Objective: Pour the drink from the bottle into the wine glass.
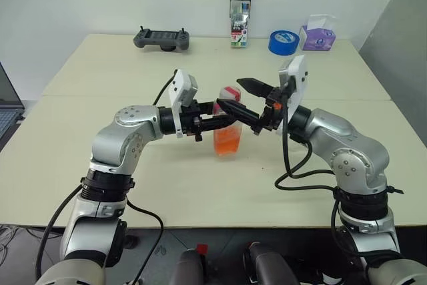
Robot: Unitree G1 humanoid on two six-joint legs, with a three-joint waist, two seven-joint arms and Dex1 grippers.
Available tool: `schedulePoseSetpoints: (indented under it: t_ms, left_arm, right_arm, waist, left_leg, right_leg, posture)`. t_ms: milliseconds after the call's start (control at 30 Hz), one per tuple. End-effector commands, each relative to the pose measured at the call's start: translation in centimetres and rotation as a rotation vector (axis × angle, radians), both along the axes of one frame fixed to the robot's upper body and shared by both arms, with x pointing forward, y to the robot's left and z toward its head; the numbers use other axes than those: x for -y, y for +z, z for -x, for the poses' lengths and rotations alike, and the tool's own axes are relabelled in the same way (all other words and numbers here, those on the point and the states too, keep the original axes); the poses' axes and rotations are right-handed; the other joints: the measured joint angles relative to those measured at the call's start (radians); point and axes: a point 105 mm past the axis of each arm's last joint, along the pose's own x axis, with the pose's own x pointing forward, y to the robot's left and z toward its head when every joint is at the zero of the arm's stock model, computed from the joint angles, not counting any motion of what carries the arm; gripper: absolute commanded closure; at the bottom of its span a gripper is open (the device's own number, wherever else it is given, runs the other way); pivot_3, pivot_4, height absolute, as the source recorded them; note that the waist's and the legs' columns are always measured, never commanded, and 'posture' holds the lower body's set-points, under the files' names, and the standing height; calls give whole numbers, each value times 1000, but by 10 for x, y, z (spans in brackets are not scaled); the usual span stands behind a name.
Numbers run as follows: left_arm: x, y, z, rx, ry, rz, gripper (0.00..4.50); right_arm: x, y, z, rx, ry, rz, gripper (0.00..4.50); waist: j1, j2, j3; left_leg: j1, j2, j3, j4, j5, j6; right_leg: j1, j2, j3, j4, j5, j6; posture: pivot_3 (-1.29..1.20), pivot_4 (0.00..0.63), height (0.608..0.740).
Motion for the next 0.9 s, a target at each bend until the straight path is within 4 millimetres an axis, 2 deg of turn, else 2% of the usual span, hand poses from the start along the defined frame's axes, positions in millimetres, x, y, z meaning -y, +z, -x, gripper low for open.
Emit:
schedulePoseSetpoints:
  t_ms: [33,67,167,333,367,633,767,900]
  left_arm:
    - [3,15,3,69,-20,19,2728]
    - [3,15,3,69,-19,20,2728]
    - [4,16,3,73,-17,24,2728]
    - [3,17,3,90,-1,22,2728]
    - [3,17,2,93,3,23,2728]
    - [6,14,8,97,-16,25,2728]
    - [14,13,26,101,-133,22,2728]
    - [20,9,52,96,-325,-3,2728]
  right_arm:
    - [1,13,2,44,1,-22,0]
    - [1,12,1,42,0,-21,0]
    - [0,5,-2,34,-6,12,591]
    - [-1,2,-3,46,-1,35,2403]
    - [-1,3,-3,47,0,31,2645]
    - [-1,7,-1,64,21,30,2642]
    - [-4,8,14,94,203,80,2642]
    - [-4,-1,29,69,490,233,2642]
  waist:
    - [0,0,0]
    - [0,0,0]
    - [0,0,0]
    - [0,0,0]
    - [0,0,0]
    - [0,0,0]
    - [0,0,0]
    - [-1,2,2]
  left_leg:
    - [0,0,0,0,0,0]
    - [0,0,0,0,0,0]
    - [0,0,0,0,0,0]
    - [0,0,0,0,0,0]
    - [0,0,0,0,0,0]
    - [0,0,0,0,0,0]
    - [0,0,0,0,0,0]
    - [0,-1,1,0,0,0]
  right_leg:
    - [0,0,0,0,0,0]
    - [0,0,0,0,0,0]
    - [0,0,0,0,0,0]
    - [0,0,0,0,0,0]
    - [0,0,0,0,0,0]
    - [0,0,0,0,0,0]
    - [0,0,0,0,0,0]
    - [0,0,1,-1,0,0]
  posture:
    - [0,150,740]
    - [0,150,740]
    - [0,150,740]
    - [0,150,740]
    - [0,150,740]
    - [0,150,740]
    - [0,150,740]
    - [0,150,740]
